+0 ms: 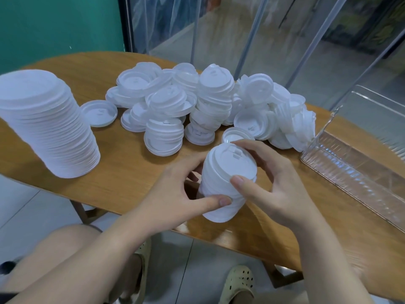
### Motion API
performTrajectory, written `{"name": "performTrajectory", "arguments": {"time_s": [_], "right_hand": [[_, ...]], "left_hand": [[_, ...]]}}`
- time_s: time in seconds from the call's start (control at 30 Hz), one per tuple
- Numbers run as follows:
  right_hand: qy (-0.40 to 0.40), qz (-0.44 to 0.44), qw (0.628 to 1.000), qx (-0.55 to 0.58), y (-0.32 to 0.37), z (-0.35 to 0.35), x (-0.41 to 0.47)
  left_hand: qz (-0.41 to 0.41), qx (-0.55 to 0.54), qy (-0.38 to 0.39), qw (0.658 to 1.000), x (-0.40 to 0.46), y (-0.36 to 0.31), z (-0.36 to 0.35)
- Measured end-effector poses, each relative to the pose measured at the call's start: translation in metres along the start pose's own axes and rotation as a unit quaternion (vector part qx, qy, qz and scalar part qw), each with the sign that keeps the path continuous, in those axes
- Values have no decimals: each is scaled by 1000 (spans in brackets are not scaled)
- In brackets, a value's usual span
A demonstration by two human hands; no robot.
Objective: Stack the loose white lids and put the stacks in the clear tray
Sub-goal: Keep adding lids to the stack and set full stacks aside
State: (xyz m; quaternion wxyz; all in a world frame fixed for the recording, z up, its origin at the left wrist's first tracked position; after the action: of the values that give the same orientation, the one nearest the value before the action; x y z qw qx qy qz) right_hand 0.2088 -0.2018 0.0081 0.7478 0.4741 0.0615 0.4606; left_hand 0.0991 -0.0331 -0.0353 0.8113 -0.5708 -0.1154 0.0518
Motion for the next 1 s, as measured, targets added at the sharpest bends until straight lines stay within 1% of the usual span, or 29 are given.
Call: {"name": "performTrajectory", "arguments": {"time_s": [0.37, 0.57, 1.0], "right_hand": [[-5, 11, 1000, 7, -2, 6, -1], [-13, 11, 1000, 4, 1, 5, -2], [-16, -29, 999, -31, -1, 0, -1]], "left_hand": [[-13, 17, -22, 1000, 0, 5, -1], [-32, -8, -26, 999, 1, 3, -3], [-41, 21, -37, 998, 1, 0, 0]]}}
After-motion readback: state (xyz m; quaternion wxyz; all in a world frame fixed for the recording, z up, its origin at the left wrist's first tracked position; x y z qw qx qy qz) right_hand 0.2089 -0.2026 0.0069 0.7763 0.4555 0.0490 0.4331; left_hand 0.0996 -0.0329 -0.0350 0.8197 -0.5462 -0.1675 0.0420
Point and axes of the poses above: each hand's wrist, its own x-axis towards the middle knuckle, its own z-axis out of the back of the hand, y = z × x, the point moved 2 cm from there along x, towards the middle knuckle, and after that the axes turned 4 degrees about z, right-handed, at the moved point
